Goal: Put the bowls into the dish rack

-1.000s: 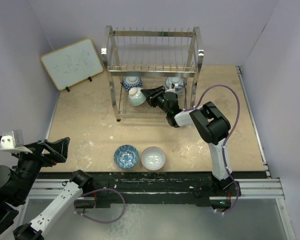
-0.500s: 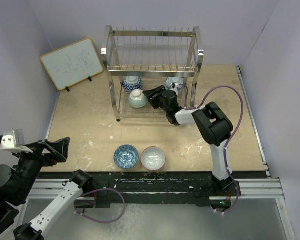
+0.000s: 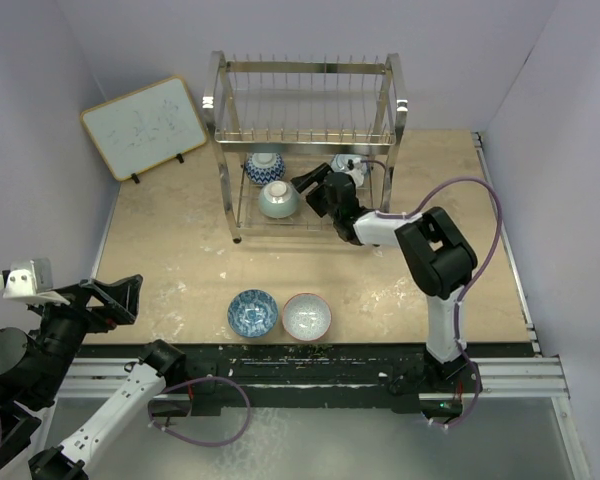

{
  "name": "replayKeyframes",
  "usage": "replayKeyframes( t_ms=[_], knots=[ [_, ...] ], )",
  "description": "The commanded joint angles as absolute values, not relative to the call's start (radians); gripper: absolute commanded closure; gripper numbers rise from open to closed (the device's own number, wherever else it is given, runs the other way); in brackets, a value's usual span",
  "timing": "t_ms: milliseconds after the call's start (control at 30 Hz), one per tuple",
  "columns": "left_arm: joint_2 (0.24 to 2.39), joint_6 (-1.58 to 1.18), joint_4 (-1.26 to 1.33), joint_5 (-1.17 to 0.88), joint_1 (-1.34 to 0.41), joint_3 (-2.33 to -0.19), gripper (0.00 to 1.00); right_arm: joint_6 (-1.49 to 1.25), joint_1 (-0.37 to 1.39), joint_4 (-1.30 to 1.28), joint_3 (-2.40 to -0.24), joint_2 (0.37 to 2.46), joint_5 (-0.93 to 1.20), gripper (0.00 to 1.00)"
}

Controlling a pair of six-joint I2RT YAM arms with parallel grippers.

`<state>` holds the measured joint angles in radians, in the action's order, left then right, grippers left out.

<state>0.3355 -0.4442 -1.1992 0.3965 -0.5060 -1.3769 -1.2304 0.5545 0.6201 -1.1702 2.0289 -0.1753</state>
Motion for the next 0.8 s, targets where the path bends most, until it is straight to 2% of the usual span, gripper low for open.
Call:
replayKeyframes(
  t_ms=[0, 333, 767],
  knots=[
    [0.337, -0.439, -1.169, 0.385, -0.503, -1.375, 0.01, -1.139, 0.56, 0.549, -1.206, 1.954, -0.253, 0.25],
    [0.342, -0.44, -1.175, 0.388, -0.503, -1.369, 0.01, -0.907, 0.656, 0.537, -1.189, 1.832, -0.253, 0.25],
    [0.339, -0.451, -1.173, 0.385, -0.503, -1.339, 0.01, -0.843, 0.725, 0.632, -1.172, 1.846, -0.031, 0.25]
  ],
)
